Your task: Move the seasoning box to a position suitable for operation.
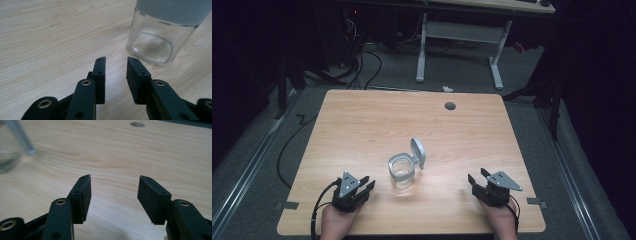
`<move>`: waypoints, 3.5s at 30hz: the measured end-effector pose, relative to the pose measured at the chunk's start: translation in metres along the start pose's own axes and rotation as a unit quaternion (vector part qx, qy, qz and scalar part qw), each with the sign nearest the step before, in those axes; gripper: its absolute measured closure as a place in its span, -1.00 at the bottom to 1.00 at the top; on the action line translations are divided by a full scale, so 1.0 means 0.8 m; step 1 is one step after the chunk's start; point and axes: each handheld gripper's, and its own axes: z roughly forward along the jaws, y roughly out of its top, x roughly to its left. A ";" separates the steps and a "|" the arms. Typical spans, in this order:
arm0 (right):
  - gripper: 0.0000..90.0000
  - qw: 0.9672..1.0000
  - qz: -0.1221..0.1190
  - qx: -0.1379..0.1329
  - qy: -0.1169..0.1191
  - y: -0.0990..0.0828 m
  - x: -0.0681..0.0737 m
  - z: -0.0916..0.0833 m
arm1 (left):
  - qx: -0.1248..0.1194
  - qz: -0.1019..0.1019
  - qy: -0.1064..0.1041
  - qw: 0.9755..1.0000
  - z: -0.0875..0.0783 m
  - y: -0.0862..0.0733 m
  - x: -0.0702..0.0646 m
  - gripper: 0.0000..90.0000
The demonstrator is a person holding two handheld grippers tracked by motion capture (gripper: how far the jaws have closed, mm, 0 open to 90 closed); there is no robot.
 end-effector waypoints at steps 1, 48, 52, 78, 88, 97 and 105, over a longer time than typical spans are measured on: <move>0.10 1.000 0.024 -0.009 0.006 0.001 -0.006 -0.001 | 0.002 -0.007 -0.001 1.000 0.001 0.000 0.000 0.59; 0.23 0.998 0.047 0.019 0.036 -0.011 -0.017 0.001 | 0.035 0.026 -0.038 0.998 0.028 -0.022 -0.069 1.00; 0.28 0.998 0.040 0.023 0.034 -0.010 -0.015 0.003 | 0.036 0.017 -0.048 0.998 0.031 -0.024 -0.073 1.00; 0.33 0.998 0.038 0.030 0.041 -0.011 -0.013 0.004 | 0.010 0.001 -0.003 1.000 0.084 0.006 -0.034 1.00; 0.34 0.998 0.039 0.030 0.045 -0.011 -0.011 0.004 | 0.004 -0.005 -0.008 1.000 0.101 0.007 -0.041 1.00; 0.40 0.998 0.043 0.028 0.042 -0.011 -0.014 0.006 | 0.008 -0.003 -0.023 1.000 0.084 0.000 -0.057 1.00; 0.41 0.998 0.044 0.030 0.042 -0.012 -0.013 0.006 | 0.010 -0.001 -0.036 0.999 0.070 -0.009 -0.071 1.00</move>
